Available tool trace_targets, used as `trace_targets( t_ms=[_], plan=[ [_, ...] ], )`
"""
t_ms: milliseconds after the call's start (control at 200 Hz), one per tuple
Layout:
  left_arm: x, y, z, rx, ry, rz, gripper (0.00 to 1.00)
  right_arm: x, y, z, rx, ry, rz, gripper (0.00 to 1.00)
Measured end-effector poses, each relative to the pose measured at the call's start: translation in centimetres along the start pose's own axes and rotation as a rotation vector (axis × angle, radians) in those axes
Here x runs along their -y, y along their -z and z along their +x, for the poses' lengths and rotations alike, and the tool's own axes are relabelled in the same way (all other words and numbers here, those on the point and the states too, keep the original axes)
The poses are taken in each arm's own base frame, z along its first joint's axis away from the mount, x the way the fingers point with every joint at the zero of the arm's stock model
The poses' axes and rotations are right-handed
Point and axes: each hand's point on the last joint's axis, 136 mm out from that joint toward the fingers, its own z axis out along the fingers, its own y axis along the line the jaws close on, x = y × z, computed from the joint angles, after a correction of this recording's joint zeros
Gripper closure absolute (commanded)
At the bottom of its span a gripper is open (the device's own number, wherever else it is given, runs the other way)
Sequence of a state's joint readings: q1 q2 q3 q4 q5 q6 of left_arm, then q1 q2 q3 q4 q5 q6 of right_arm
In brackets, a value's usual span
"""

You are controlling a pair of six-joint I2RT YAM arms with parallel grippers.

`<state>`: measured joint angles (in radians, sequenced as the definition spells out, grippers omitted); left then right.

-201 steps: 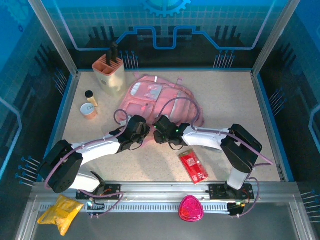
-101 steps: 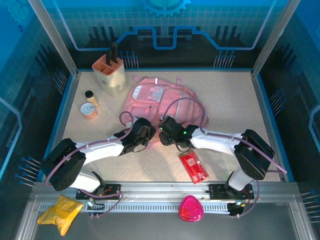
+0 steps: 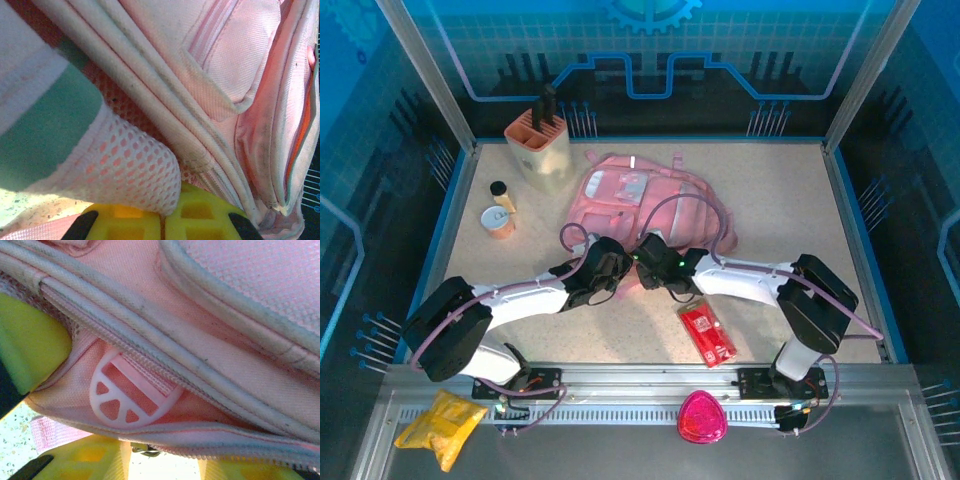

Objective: Pack the student bag

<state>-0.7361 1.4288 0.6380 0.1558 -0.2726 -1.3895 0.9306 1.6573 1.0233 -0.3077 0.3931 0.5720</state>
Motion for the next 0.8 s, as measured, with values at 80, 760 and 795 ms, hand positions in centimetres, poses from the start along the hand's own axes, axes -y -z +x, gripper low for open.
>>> trace_targets(
  t_ms=[80, 760, 795],
  plan=[
    [0.0, 0.0, 0.0, 0.000, 0.000, 0.000, 1.00, 0.2, 0.1, 0.1, -0.001, 0.003, 0.008, 0.67],
    [0.5, -0.2, 0.4, 0.000, -0.011, 0.000, 1.00, 0.4, 0.1, 0.3, -0.015, 0.011, 0.020, 0.82],
    [0.5, -0.2, 0.4, 0.001, -0.011, -0.002, 1.00, 0.4, 0.0, 0.3, -0.018, 0.016, 0.021, 0.84]
  ],
)
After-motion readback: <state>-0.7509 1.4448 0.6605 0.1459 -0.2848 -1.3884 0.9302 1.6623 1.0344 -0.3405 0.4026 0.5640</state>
